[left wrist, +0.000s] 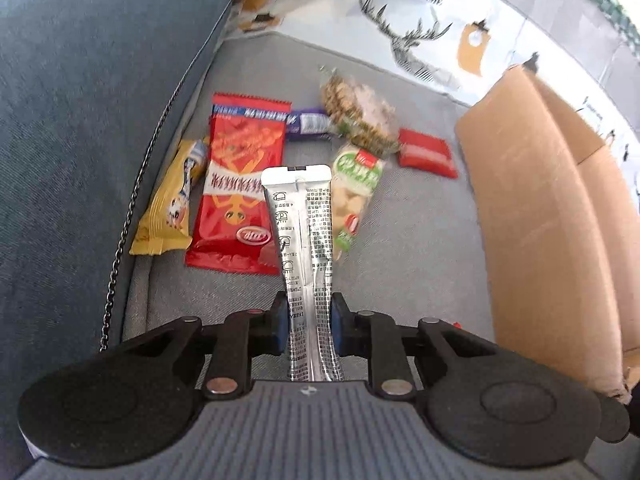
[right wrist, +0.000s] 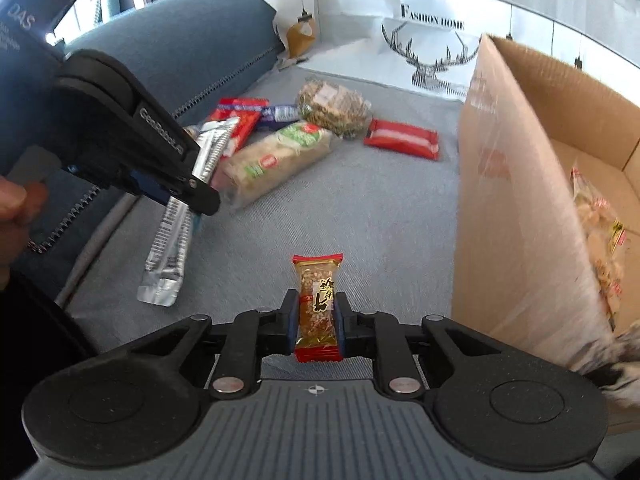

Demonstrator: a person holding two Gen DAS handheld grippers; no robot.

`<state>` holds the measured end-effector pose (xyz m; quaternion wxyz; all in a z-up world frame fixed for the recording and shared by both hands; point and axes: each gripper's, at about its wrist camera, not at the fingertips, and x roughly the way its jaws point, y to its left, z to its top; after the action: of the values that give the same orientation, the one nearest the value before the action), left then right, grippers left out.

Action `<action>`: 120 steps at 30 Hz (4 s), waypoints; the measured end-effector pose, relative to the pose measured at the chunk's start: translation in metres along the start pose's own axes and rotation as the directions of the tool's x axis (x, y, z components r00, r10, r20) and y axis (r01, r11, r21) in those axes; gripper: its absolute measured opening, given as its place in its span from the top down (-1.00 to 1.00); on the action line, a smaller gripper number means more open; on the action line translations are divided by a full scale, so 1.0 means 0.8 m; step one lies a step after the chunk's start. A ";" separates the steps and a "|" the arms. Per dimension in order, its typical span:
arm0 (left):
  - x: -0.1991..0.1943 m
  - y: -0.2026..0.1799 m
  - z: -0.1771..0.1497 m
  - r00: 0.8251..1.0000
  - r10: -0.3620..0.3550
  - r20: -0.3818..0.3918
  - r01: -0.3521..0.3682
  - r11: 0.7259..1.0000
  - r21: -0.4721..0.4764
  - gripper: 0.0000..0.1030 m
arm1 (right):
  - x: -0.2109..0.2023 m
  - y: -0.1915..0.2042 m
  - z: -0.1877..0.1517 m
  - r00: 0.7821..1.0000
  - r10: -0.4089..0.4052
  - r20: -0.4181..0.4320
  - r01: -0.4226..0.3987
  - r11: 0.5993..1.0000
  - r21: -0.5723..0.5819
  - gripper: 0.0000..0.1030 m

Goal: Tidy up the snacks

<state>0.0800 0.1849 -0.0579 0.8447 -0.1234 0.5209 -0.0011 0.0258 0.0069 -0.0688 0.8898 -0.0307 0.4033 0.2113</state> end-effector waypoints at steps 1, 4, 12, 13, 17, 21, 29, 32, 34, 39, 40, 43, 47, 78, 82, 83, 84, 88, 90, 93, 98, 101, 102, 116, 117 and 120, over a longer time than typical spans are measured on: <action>-0.004 -0.001 -0.001 1.000 -0.006 0.011 0.005 1.000 0.003 0.56 | -0.005 0.001 0.002 1.000 0.003 0.009 -0.003 1.000 0.000 0.64; -0.019 -0.004 -0.004 0.997 -0.029 0.072 0.028 1.000 0.013 0.56 | -0.022 0.004 0.010 0.999 0.009 0.042 -0.009 1.000 -0.003 0.64; -0.046 -0.010 -0.013 0.966 -0.186 0.182 0.179 0.982 0.057 0.56 | -0.082 -0.006 0.027 0.987 0.016 0.157 -0.020 1.000 0.022 0.64; -0.048 -0.010 -0.014 0.960 -0.203 0.191 0.195 0.979 0.058 0.56 | -0.090 -0.010 0.029 0.985 0.017 0.174 -0.021 0.999 0.024 0.64; -0.061 -0.012 -0.021 0.943 -0.247 0.223 0.237 0.969 0.070 0.56 | -0.127 -0.031 0.041 0.967 0.016 0.254 -0.028 0.999 0.044 0.64; -0.067 -0.020 -0.025 0.935 -0.261 0.241 0.245 0.965 0.095 0.56 | -0.159 -0.068 0.058 0.944 -0.011 0.329 -0.013 0.997 0.070 0.64; -0.075 -0.020 -0.030 0.925 -0.278 0.258 0.260 0.960 0.102 0.55 | -0.215 -0.183 0.081 0.891 -0.140 0.432 0.059 0.979 0.197 0.64; -0.077 -0.019 -0.031 0.921 -0.285 0.267 0.271 0.958 0.091 0.56 | -0.227 -0.227 0.079 0.877 -0.193 0.440 0.085 0.964 0.252 0.64; -0.079 -0.019 -0.034 0.918 -0.289 0.272 0.275 0.957 0.089 0.56 | -0.230 -0.250 0.073 0.874 -0.213 0.437 0.088 0.953 0.290 0.64; -0.085 -0.020 -0.040 0.914 -0.293 0.281 0.281 0.956 0.082 0.55 | -0.215 -0.276 0.031 0.887 -0.232 0.400 0.074 0.925 0.373 0.64; -0.086 -0.020 -0.041 0.914 -0.291 0.284 0.281 0.957 0.077 0.55 | -0.211 -0.278 0.023 0.888 -0.234 0.396 0.072 0.921 0.383 0.64; -0.088 -0.021 -0.043 0.914 -0.284 0.290 0.277 0.959 0.066 0.55 | -0.212 -0.284 0.013 0.875 -0.237 0.423 0.064 0.921 0.384 0.64; -0.087 -0.024 -0.043 0.919 -0.262 0.294 0.259 0.965 0.051 0.56 | -0.194 -0.291 0.001 0.889 -0.227 0.398 0.074 0.928 0.364 0.64; -0.114 -0.134 -0.036 0.896 -0.348 0.274 0.345 0.937 0.064 0.56 | -0.178 -0.314 -0.015 0.899 -0.178 0.400 0.018 0.928 0.373 0.64; -0.118 -0.160 -0.030 0.890 -0.363 0.274 0.351 0.932 0.094 0.56 | -0.178 -0.314 -0.015 0.899 -0.179 0.399 0.020 0.928 0.371 0.64; -0.119 -0.165 -0.029 0.888 -0.370 0.274 0.356 0.929 0.099 0.55 | -0.178 -0.314 -0.015 0.899 -0.179 0.399 0.020 0.928 0.372 0.64; -0.119 -0.171 -0.027 0.886 -0.375 0.273 0.360 0.927 0.106 0.56 | -0.178 -0.314 -0.015 0.899 -0.179 0.399 0.020 0.928 0.372 0.64; -0.121 -0.196 -0.021 0.875 -0.401 0.271 0.378 0.916 0.134 0.55 | -0.178 -0.315 -0.015 0.899 -0.179 0.399 0.019 0.928 0.372 0.64; -0.123 -0.207 -0.018 0.870 -0.413 0.269 0.387 0.910 0.147 0.55 | -0.178 -0.316 -0.016 0.899 -0.180 0.400 0.019 0.927 0.375 0.64; -0.124 -0.223 -0.015 0.863 -0.429 0.267 0.397 0.903 0.167 0.55 | -0.178 -0.317 -0.017 0.898 -0.181 0.401 0.019 0.926 0.377 0.64; -0.125 -0.245 -0.008 0.854 -0.447 0.266 0.409 0.893 0.187 0.56 | -0.178 -0.317 -0.017 0.898 -0.181 0.401 0.018 0.926 0.377 0.64; -0.126 -0.256 -0.004 0.851 -0.453 0.265 0.413 0.890 0.195 0.56 | -0.179 -0.317 -0.017 0.897 -0.182 0.402 0.017 0.925 0.381 0.64; -0.126 -0.260 -0.002 0.850 -0.455 0.265 0.414 0.889 0.197 0.56 | -0.179 -0.317 -0.017 0.897 -0.183 0.403 0.017 0.924 0.382 0.64; -0.132 -0.314 0.024 0.825 -0.488 0.283 0.441 0.871 0.217 0.55 | -0.180 -0.317 -0.018 0.896 -0.185 0.403 0.018 0.923 0.384 0.64; -0.132 -0.317 0.026 0.823 -0.491 0.284 0.443 0.869 0.220 0.55 | -0.180 -0.317 -0.018 0.896 -0.185 0.403 0.018 0.923 0.384 0.64; -0.134 -0.325 0.031 0.817 -0.500 0.288 0.450 0.865 0.225 0.55 | -0.180 -0.317 -0.018 0.896 -0.185 0.403 0.018 0.923 0.384 0.64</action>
<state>0.0858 -0.0481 0.1016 0.9005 -0.1856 0.3198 -0.2291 0.0330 -0.2773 -0.0026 0.9563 0.1640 0.2264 0.0855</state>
